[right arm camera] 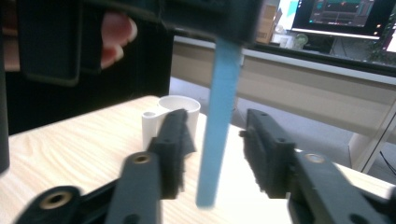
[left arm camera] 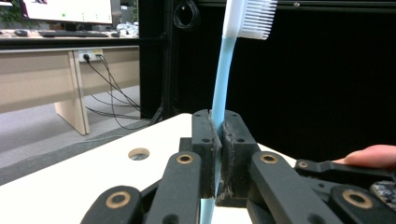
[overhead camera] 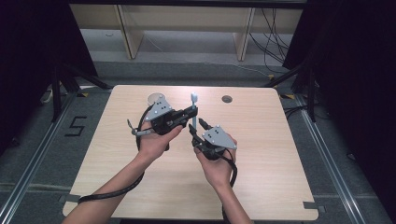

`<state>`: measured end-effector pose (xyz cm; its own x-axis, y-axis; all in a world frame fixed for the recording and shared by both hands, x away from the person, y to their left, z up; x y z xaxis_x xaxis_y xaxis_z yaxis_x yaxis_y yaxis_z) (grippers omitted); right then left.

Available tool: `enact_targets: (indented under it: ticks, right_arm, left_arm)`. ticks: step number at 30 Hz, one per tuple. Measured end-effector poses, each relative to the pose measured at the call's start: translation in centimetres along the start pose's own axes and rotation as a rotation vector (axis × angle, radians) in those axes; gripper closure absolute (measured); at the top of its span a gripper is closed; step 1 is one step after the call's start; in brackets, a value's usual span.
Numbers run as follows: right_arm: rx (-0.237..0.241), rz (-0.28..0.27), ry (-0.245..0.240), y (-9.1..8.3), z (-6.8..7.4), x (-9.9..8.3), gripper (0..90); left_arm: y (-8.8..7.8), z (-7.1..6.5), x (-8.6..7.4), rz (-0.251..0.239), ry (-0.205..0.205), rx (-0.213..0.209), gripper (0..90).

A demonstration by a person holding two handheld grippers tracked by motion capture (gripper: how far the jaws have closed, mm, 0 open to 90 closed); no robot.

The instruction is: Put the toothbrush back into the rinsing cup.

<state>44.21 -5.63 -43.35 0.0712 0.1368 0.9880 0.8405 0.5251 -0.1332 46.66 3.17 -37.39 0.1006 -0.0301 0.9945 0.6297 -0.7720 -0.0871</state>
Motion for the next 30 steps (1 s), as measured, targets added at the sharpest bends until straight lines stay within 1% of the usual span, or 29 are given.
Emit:
enact_targets:
  ticks: [1,3,5,6,7,8,9,12,13,14,15,16,17,18,20,21,22,23,24,25,27,28,29,30]
  right_arm:
    - [-0.007,0.005,-0.003,-0.2,-0.2,0.0,54.5]
    - [-0.002,0.021,-0.02,-0.5,-0.6,-0.1,51.2]
    - [-0.007,0.041,-0.016,-1.0,-1.0,-0.4,49.2]
    - [-0.001,0.036,-0.053,-1.1,-1.4,-0.4,48.6]
    - [-0.008,0.05,-0.042,-1.4,-1.7,-0.6,47.9]
    - [-0.015,0.061,-0.048,-1.7,-2.3,-0.8,47.5]
    - [-0.02,0.073,-0.018,-2.0,-2.6,-1.2,47.5]
    - [-0.049,0.099,0.005,-2.8,-4.2,-2.0,47.5]
    - [-0.052,0.113,0.023,-3.1,-4.6,-2.4,48.0]
    - [-0.062,0.111,0.024,-3.4,-5.2,-2.6,48.4]
    - [-0.065,0.137,0.05,-3.7,-5.5,-3.0,48.4]
    - [-0.072,0.135,0.052,-3.9,-5.8,-3.2,48.4]
    - [-0.079,0.139,0.064,-4.2,-6.3,-3.6,48.4]
    - [-0.085,0.155,0.07,-4.6,-6.6,-4.0,48.3]
    - [-0.101,0.154,0.077,-5.0,-7.4,-4.5,48.2]
    - [-0.107,0.159,0.093,-5.3,-7.8,-5.0,48.0]
    - [-0.114,0.151,0.092,-5.4,-8.2,-5.1,48.0]
    - [-0.124,0.148,0.103,-5.7,-8.8,-5.5,47.9]
    - [-0.135,0.151,0.099,-6.0,-9.3,-5.8,47.7]
    - [-0.149,0.147,0.121,-6.1,-9.6,-6.1,47.7]
    - [-0.169,0.15,0.129,-6.6,-10.4,-6.6,48.5]
    - [-0.172,0.15,0.146,-6.8,-10.6,-6.8,48.8]
    - [-0.189,0.145,0.125,-7.0,-11.3,-7.0,48.8]
    - [-0.2,0.144,0.135,-7.2,-11.5,-7.3,48.9]
  left_arm:
    - [-0.1,0.1,0.0,-0.001,0.005,0.004,84.5]
    - [-0.3,0.4,0.2,-0.002,0.014,0.016,84.6]
    - [-0.5,0.7,0.2,0.0,0.024,0.029,84.6]
    - [-0.7,0.9,0.2,0.0,0.028,0.035,84.6]
    - [-0.9,1.2,0.2,0.002,0.03,0.042,84.6]
    - [-1.0,1.4,0.1,0.001,0.028,0.047,84.6]
    - [-1.2,1.5,0.1,0.001,0.027,0.051,84.6]
    - [-1.9,2.3,-0.1,0.006,0.035,0.068,84.6]
    - [-2.1,2.5,-0.1,0.005,0.035,0.073,84.6]
    - [-2.4,2.7,-0.2,0.006,0.037,0.077,84.6]
    - [-2.6,2.9,-0.3,0.003,0.033,0.081,84.6]
    - [-2.9,3.2,-0.4,0.003,0.031,0.089,84.6]
    - [-3.2,3.4,-0.5,0.004,0.027,0.096,84.6]
    - [-3.4,3.7,-0.6,0.005,0.022,0.101,84.6]
    - [-4.0,4.2,-0.8,0.002,0.016,0.111,84.6]
    - [-4.2,4.4,-0.8,0.002,0.013,0.116,84.6]
    - [-4.5,4.6,-0.9,0.001,0.012,0.124,84.6]
    - [-4.8,4.8,-0.9,0.002,0.018,0.13,84.6]
    - [-5.1,5.0,-1.0,0.004,0.024,0.139,84.6]
    - [-5.2,5.2,-1.0,0.003,0.026,0.144,84.6]
    - [-5.7,5.5,-1.0,0.002,0.024,0.155,84.6]
    - [-6.0,5.7,-1.0,0.001,0.026,0.163,84.6]
    - [-6.2,5.9,-1.0,0.0,0.027,0.17,84.6]
    - [-6.4,6.0,-1.0,0.002,0.028,0.173,84.6]
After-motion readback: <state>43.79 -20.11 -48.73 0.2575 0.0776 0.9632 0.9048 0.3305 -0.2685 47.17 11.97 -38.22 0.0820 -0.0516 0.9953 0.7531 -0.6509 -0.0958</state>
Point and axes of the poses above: each handheld gripper's, and its own axes: y roughly forward along the jaws, x roughly out of its top, z roughly to its left, the point moved 7 cm from there along y, roughly forward along the jaws, and after that the axes turned 2 degrees about y, right-handed, at the moved point
